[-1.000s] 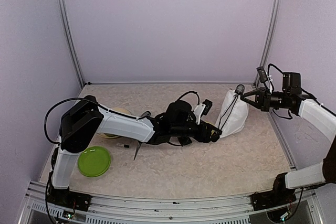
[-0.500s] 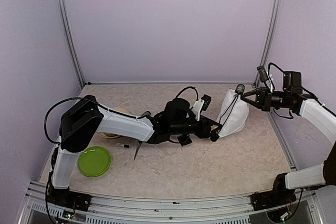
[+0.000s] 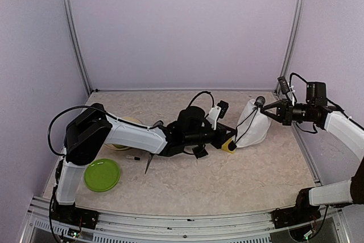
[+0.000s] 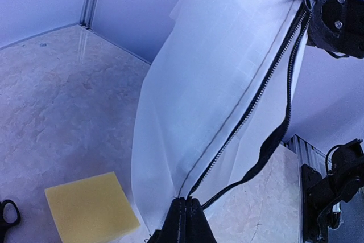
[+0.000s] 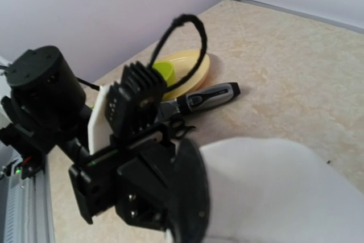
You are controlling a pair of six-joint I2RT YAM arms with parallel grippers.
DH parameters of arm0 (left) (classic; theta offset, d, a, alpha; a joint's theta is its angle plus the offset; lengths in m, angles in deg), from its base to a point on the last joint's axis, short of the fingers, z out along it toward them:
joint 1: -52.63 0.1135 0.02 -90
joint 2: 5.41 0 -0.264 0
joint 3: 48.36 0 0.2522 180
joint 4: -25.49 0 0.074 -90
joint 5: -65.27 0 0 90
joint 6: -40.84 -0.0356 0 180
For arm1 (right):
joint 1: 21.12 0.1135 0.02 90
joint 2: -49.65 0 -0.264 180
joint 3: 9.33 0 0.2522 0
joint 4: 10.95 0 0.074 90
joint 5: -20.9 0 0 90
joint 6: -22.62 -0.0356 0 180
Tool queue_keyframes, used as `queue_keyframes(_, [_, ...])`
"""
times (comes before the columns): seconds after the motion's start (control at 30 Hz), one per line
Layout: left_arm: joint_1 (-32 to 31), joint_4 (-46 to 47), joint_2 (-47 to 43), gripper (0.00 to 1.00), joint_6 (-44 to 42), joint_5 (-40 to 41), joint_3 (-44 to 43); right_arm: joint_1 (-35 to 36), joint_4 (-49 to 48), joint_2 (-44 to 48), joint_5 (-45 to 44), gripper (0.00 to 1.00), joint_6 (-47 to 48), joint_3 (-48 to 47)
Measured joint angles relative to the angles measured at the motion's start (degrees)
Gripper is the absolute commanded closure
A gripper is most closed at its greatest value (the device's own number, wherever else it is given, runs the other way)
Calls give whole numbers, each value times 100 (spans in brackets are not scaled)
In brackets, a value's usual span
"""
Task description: Sort the hair-cutting tools
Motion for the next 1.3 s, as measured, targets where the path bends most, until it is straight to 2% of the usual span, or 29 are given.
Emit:
queue_keyframes(0.1, [0,28,-9,100,-76,101,76,0,7,83,-83,100,50,107])
queue_keyframes(0.13, [0,35,-15,100,-107,122,120,0,13,105,-116,95,70,136])
queue_keyframes(0.23, [-13,4,-48,100,-214,225,229,0,94,146,-205,68,190,168])
queue_keyframes(0.27, [-20,-96,-79,100,-273,275,243,0,144,160,-247,61,243,166])
queue_keyframes(0.3, [-28,-181,-111,100,-326,328,243,2,214,179,-302,59,321,160])
queue_keyframes(0.33, [-42,-328,-181,100,-409,389,243,7,317,195,-365,61,439,144])
queue_keyframes(0.43, [-92,-697,-413,100,-603,496,243,15,820,216,-584,76,940,-35])
queue_keyframes(0.53, [-146,-960,-726,100,-752,566,328,22,1224,236,-846,75,1346,-317])
queue_keyframes(0.6, [-175,-990,-946,84,-800,614,490,24,1331,275,-1038,68,1480,-352])
queue_keyframes(0.67, [-190,-1029,-1056,64,-833,667,592,24,1434,273,-1285,56,1572,-352])
queue_keyframes(0.7, [-195,-1067,-1060,58,-859,678,599,24,1460,258,-1478,52,1596,-354])
queue_keyframes(0.77, [-195,-1257,-1038,51,-765,667,599,26,1532,170,-1932,51,1631,-417])
queue_keyframes(1.03, [-192,-1904,-592,45,-334,734,289,149,1799,-695,-3412,49,1681,-776])
queue_keyframes(1.17, [-160,-2028,-566,45,-133,778,286,737,1961,-807,-4133,41,1753,-647])
queue_keyframes(1.3, [-70,-2057,-531,43,68,745,201,1152,2210,-916,-4673,39,1864,-533])
